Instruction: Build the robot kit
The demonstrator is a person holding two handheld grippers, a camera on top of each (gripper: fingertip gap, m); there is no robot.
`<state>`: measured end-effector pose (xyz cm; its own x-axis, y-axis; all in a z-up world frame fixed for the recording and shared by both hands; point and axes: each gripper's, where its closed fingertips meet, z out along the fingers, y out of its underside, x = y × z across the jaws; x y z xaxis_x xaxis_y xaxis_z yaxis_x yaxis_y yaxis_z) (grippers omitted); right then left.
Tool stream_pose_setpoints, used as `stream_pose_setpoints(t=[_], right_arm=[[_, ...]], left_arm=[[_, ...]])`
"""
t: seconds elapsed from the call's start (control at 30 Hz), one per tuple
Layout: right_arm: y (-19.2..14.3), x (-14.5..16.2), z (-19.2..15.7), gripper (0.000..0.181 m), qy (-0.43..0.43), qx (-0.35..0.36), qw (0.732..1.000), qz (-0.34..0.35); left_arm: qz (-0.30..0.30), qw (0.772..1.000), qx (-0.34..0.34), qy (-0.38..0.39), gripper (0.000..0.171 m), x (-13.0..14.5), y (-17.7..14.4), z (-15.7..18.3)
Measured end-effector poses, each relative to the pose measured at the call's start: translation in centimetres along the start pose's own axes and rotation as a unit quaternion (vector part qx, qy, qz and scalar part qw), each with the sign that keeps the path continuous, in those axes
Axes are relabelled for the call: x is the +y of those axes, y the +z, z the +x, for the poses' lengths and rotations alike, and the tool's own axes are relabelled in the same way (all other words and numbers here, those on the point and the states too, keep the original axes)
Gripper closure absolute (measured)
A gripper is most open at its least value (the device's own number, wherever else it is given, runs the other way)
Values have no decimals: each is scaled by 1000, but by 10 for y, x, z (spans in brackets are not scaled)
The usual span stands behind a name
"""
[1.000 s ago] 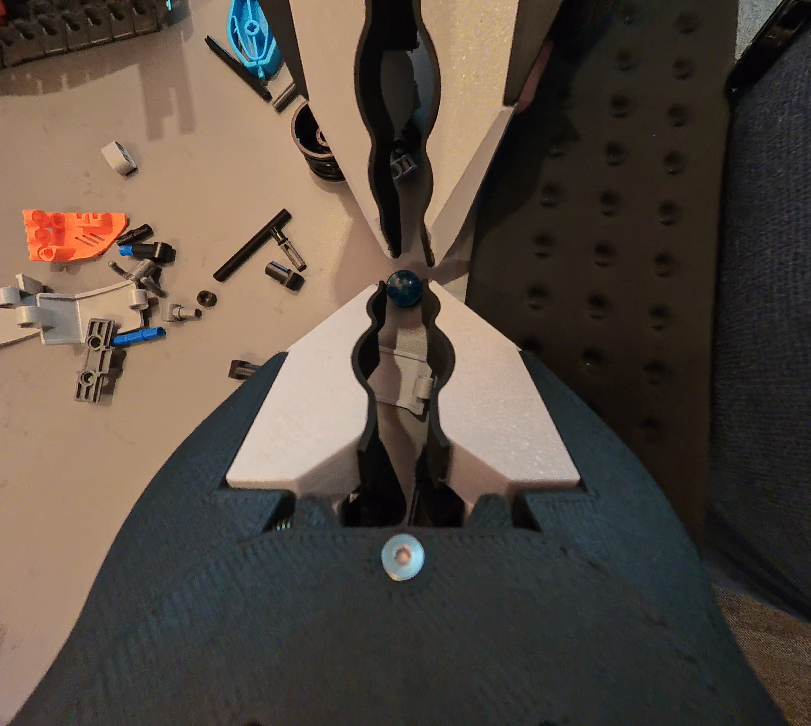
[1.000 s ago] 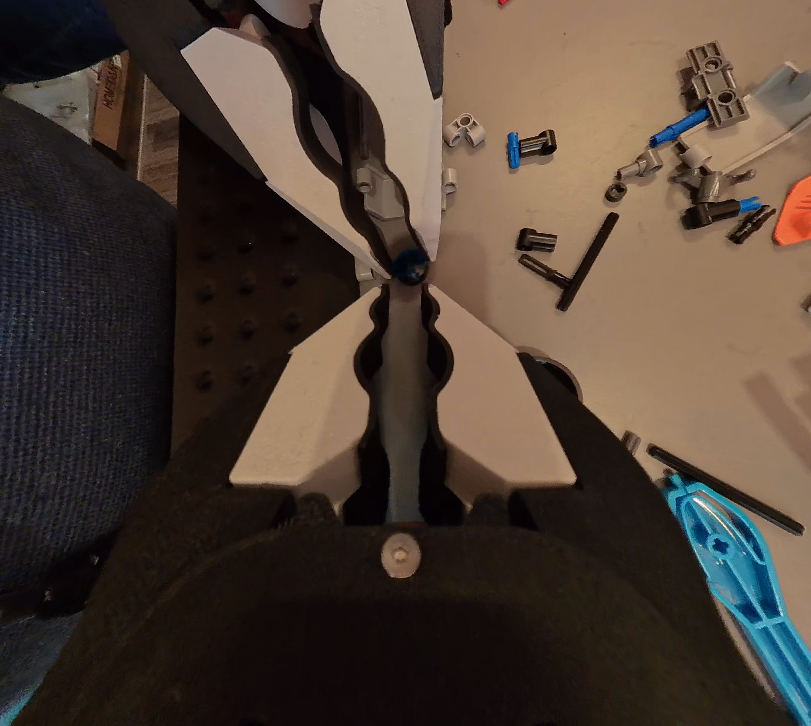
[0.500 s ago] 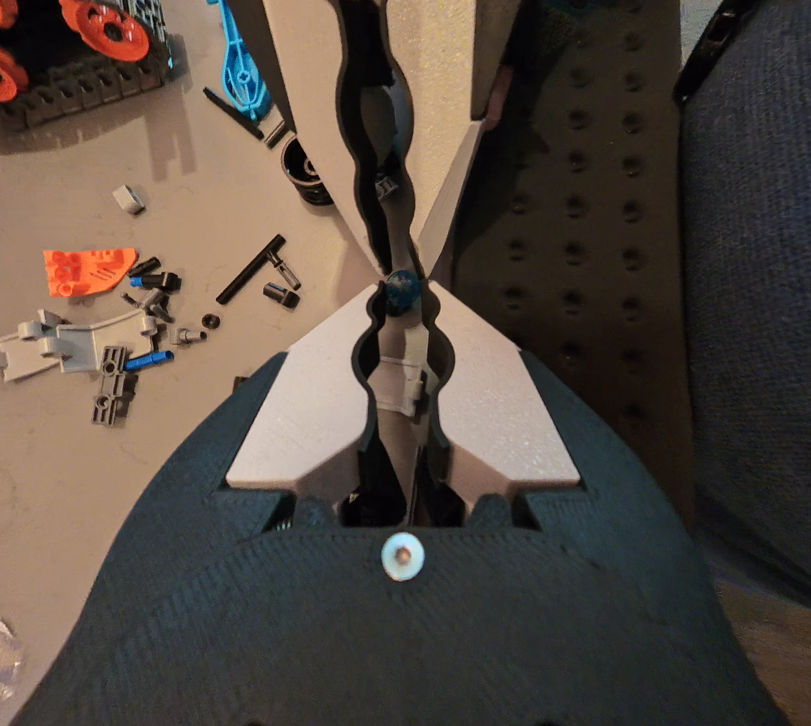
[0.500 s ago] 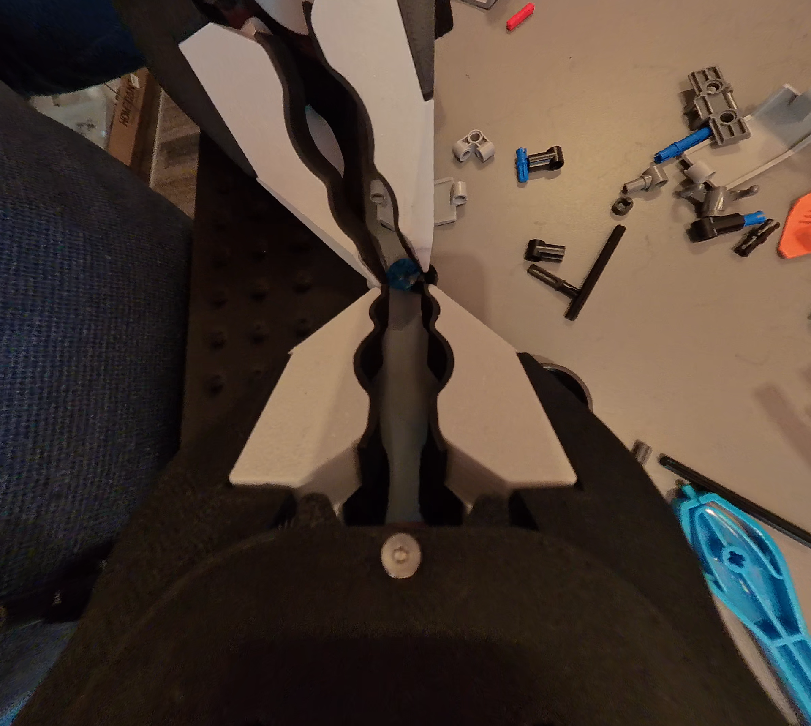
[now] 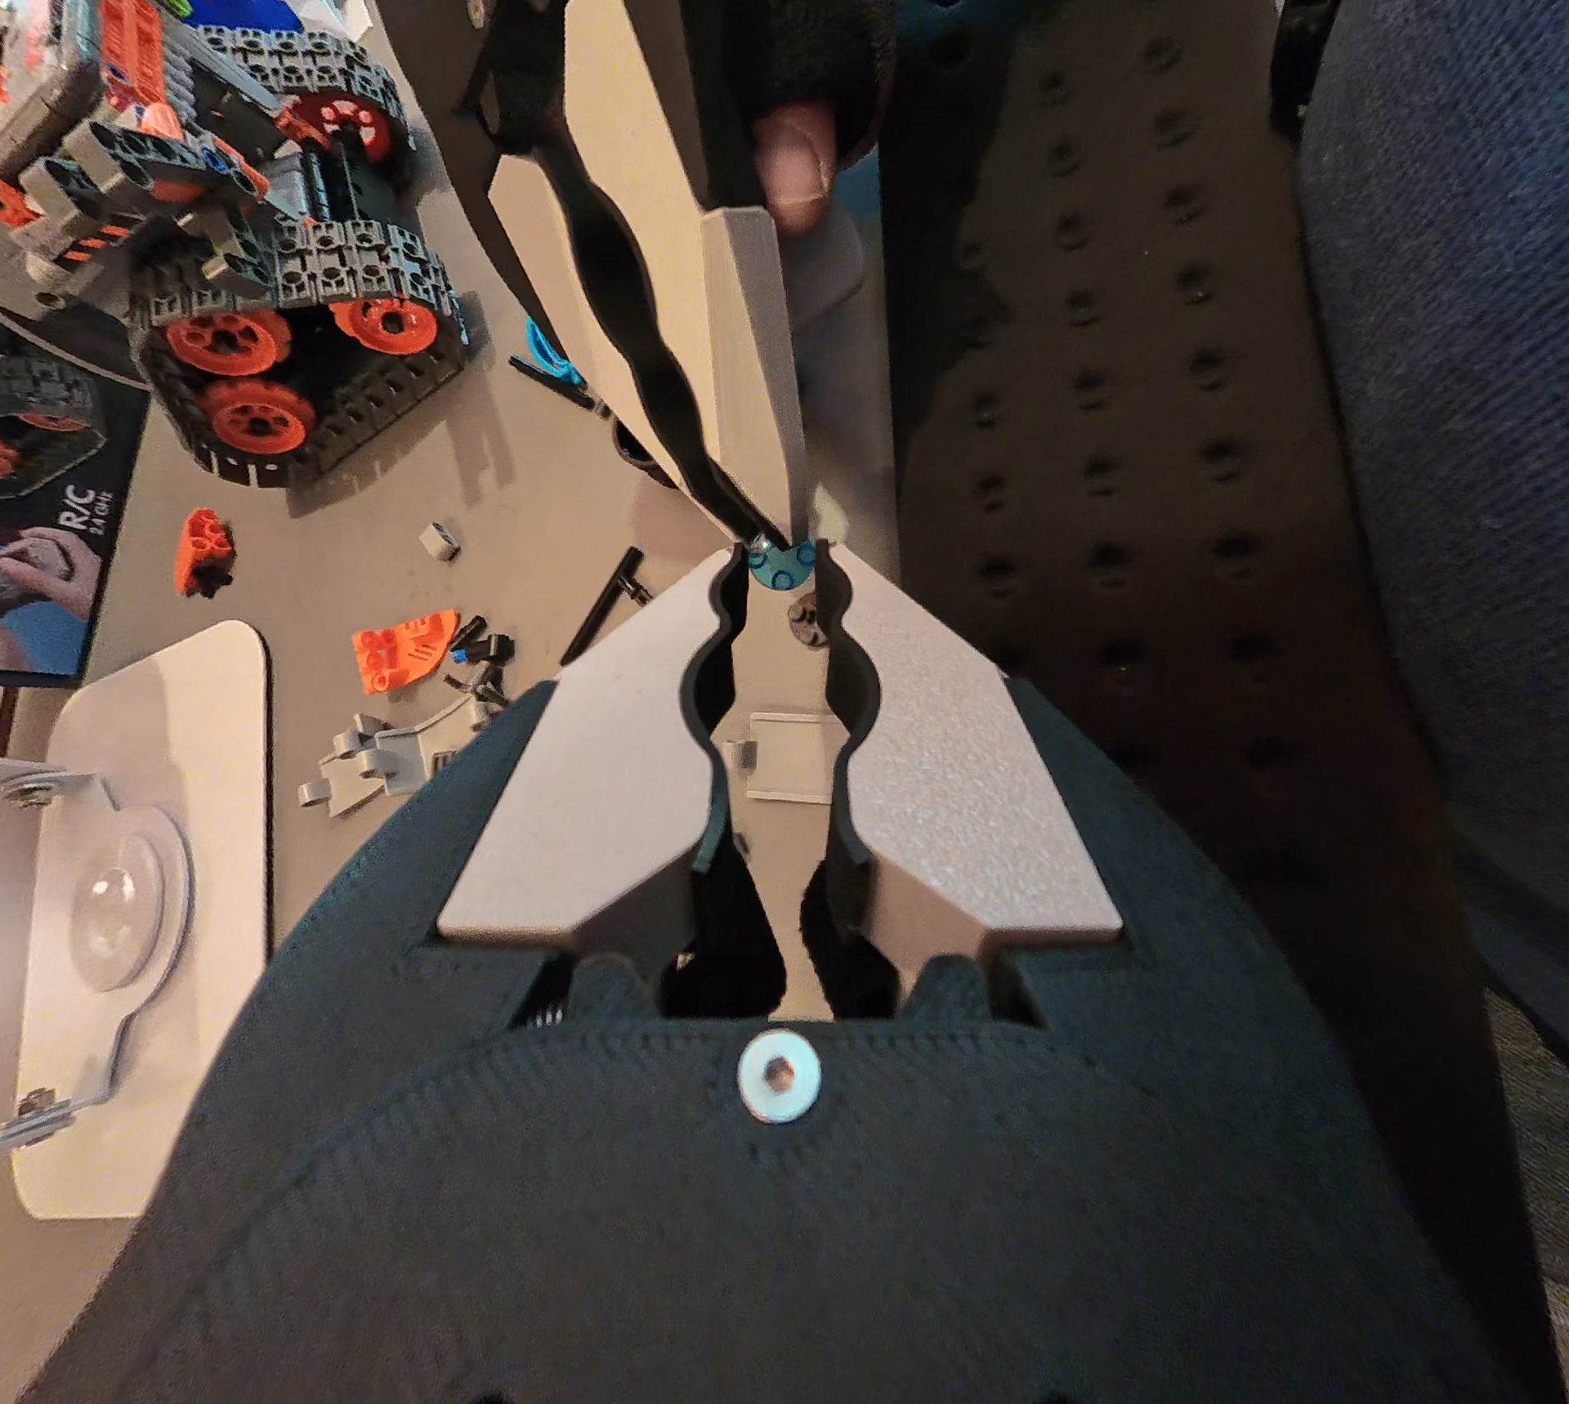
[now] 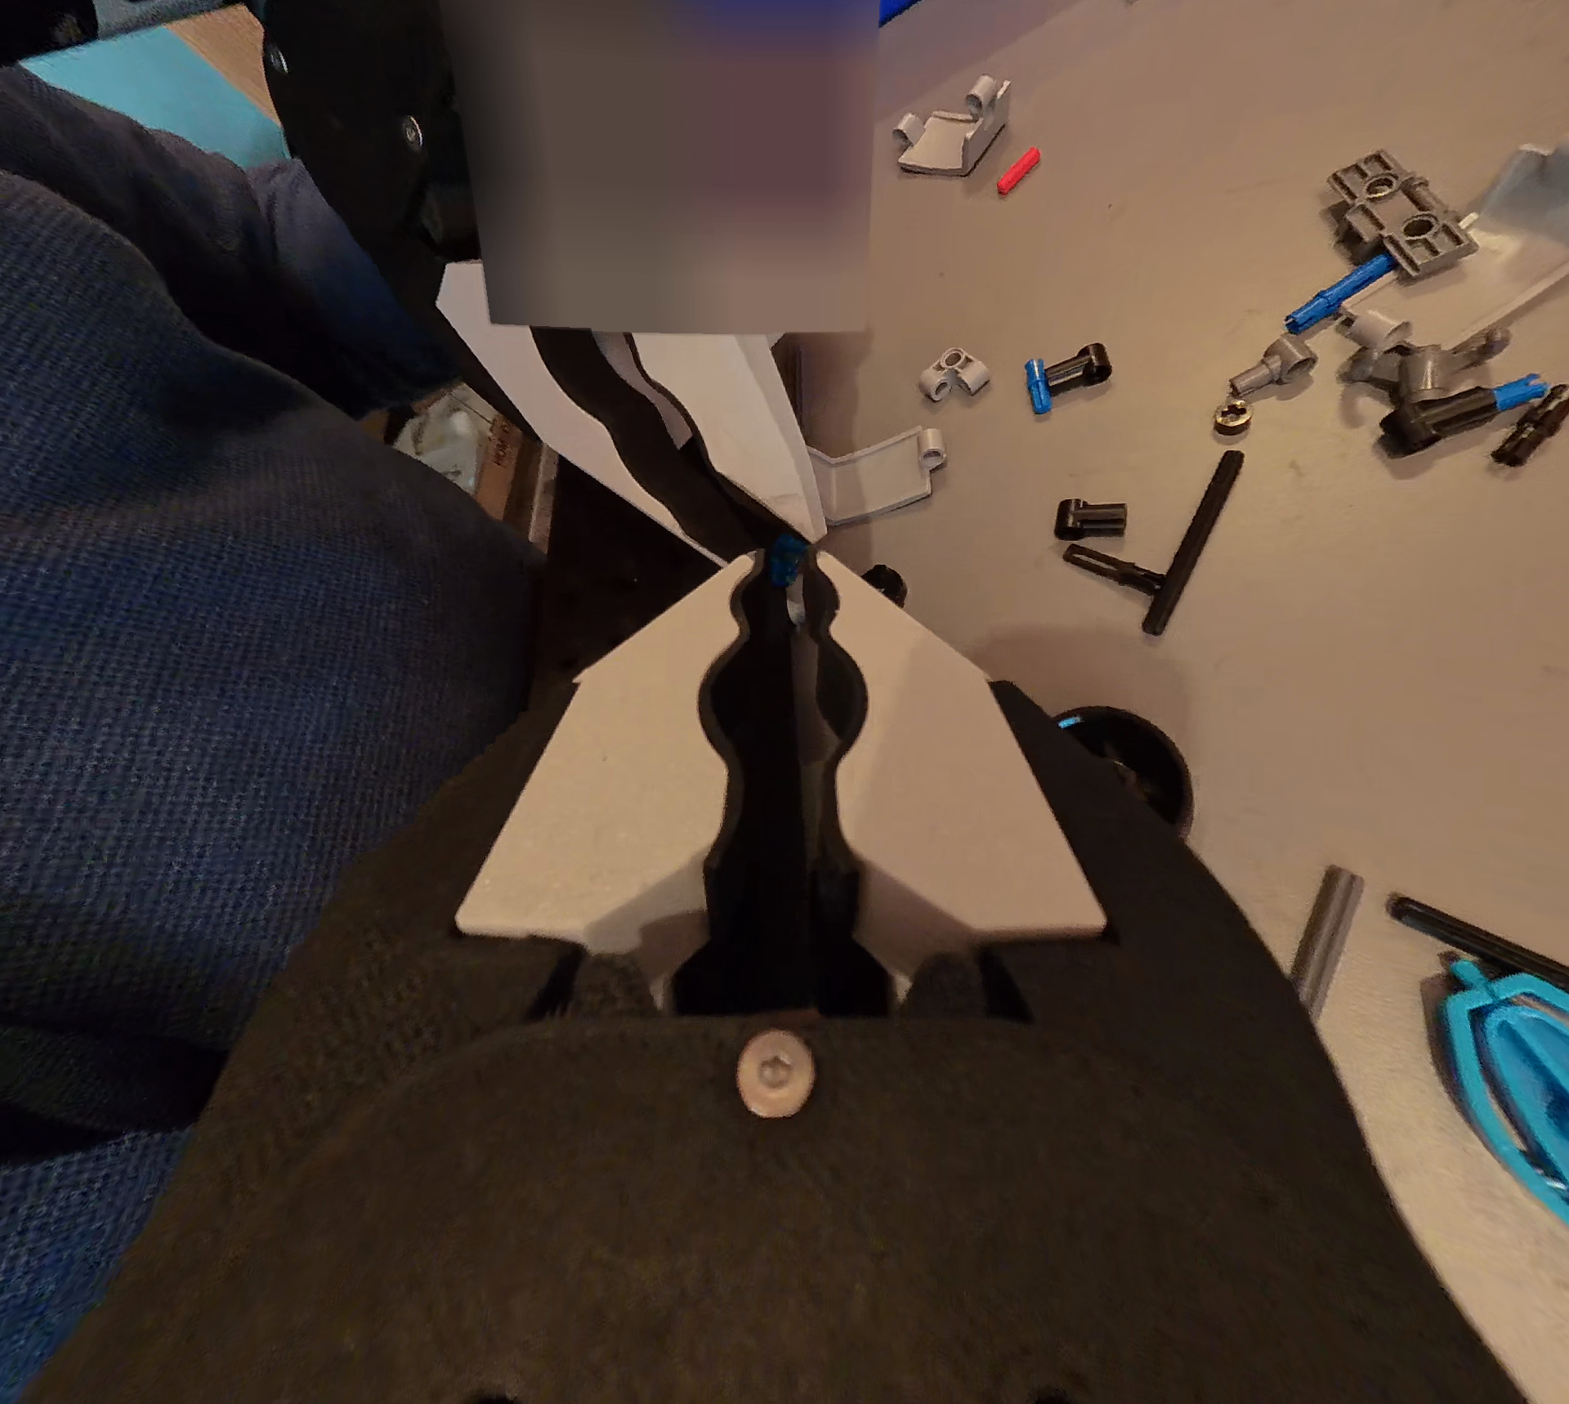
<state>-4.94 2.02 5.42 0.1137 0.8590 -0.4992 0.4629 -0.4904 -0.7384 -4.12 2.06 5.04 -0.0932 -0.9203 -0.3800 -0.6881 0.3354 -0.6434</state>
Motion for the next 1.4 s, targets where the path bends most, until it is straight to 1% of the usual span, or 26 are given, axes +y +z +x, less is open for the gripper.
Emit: stream_pose_setpoints(t=[0.17,0.3,0.4,0.47,0.53,0.67,0.77,0.83,0.97,1.07,1.17,1.27,1.37,1.4], right_arm=[[-6,-8,-1,179,13,-10,999,30],[-11,-14,2,180,24,-6,998,53],[-15,-18,4,180,33,-4,997,71],[-15,-19,4,180,33,-2,997,75],[-16,-21,5,180,30,4,996,81],[-17,-23,7,180,28,16,996,88],[-18,-24,8,180,27,22,995,93],[-18,-25,8,180,29,22,995,95],[-18,-25,8,180,29,28,995,96],[-19,-28,8,180,36,25,993,106],[-17,-27,6,180,35,21,994,101],[-15,-26,4,179,33,14,995,94],[-19,-27,7,177,32,16,994,99],[-20,-25,10,178,31,23,995,97]], left_arm=[[14,1000,-23,-6,158,-4,-3,-8],[21,998,-39,-33,158,-4,-4,-14],[24,997,-47,-58,152,-2,-3,-15],[29,995,-56,-76,152,-3,-2,-16],[35,992,-70,-95,150,-3,-2,-19],[44,985,-111,-127,153,-6,-4,-27],[39,982,-139,-126,156,-7,-4,-31],[32,981,-145,-121,158,-8,-3,-30],[24,980,-156,-118,157,-7,-2,-30],[22,978,-175,-114,159,-7,-4,-33],[15,978,-179,-104,159,-6,-5,-31],[12,981,-162,-110,159,-4,-6,-27],[-3,985,-126,-114,159,4,-6,-21],[-9,987,-101,-123,159,7,-5,-17]])
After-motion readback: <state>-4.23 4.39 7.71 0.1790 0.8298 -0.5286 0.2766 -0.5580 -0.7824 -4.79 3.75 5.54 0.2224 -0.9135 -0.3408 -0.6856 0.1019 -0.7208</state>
